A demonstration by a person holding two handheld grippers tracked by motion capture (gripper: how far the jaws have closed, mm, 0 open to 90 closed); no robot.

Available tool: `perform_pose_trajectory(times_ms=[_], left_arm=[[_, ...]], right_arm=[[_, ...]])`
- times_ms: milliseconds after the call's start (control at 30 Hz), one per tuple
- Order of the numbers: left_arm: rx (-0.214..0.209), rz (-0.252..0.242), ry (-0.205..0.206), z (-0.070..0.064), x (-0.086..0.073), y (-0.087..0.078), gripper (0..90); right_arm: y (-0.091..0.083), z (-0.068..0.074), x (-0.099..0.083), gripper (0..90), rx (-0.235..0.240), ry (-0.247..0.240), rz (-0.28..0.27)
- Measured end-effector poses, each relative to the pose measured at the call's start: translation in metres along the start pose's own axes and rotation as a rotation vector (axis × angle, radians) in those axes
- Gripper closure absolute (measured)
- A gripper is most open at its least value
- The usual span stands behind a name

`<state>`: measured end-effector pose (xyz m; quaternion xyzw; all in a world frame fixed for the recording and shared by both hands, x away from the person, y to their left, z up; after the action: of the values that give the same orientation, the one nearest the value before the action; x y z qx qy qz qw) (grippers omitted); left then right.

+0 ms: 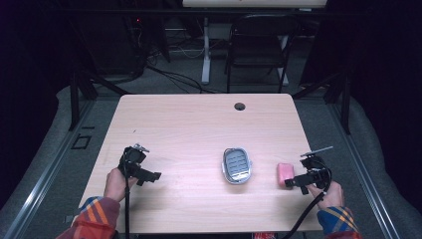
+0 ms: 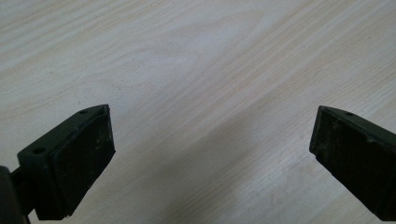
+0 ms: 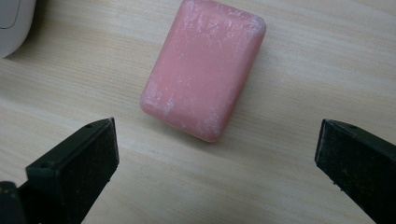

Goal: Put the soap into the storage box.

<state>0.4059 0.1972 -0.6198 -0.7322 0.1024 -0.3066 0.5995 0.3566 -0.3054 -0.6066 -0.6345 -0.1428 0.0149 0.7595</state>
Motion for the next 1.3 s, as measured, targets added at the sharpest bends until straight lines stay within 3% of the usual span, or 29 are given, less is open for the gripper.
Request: perform_pose_trajectory(times_ms=[267, 433, 467, 700, 767, 900, 967, 1300], left_arm=[[0.001, -0.003, 0.006, -0.003, 0.002, 0.001, 0.0], [0.001, -0.012, -0.012, 0.0, 0.001, 0.0, 0.0], [0.002, -0.012, -0.013, 0.001, 0.002, 0.0, 0.0], [0.0, -0.002, 0.005, -0.004, 0.006, 0.002, 0.0], [0.003, -0.004, 0.023, -0.006, 0.007, 0.001, 0.0], [0.002, -0.002, 0.019, -0.005, 0.007, 0.001, 0.0], [0.001, 0.0, 0.019, -0.006, 0.007, 0.002, 0.0], [0.007, 0.005, 0.033, -0.007, 0.007, 0.001, 0.0]], right_arm=[[-0.003, 0.001, 0.0, 0.0, 0.003, 0.011, -0.037], [-0.002, 0.004, 0.002, 0.0, 0.003, 0.012, -0.03], [-0.002, 0.004, 0.002, 0.0, 0.008, -0.007, -0.02], [-0.004, 0.01, 0.005, 0.0, -0.004, -0.021, -0.019], [-0.005, 0.013, 0.007, 0.0, -0.009, -0.002, -0.028], [-0.002, 0.021, 0.012, 0.0, -0.004, 0.011, -0.027], [-0.002, 0.022, 0.013, 0.0, -0.003, 0.002, -0.014], [0.014, 0.018, 0.027, 0.0, 0.0, 0.102, 0.074]])
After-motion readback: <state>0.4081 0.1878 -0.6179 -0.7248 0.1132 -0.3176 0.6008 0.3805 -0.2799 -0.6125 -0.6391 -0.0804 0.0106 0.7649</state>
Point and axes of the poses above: each handheld gripper's, and its own axes: y roughly forward along the jaws, x roughly out of its top, z roughly to its left, the point moved 9 cm from there along y, roughly forward along the jaws, and after that the axes turned 9 degrees about z, right-handed, at the moved point
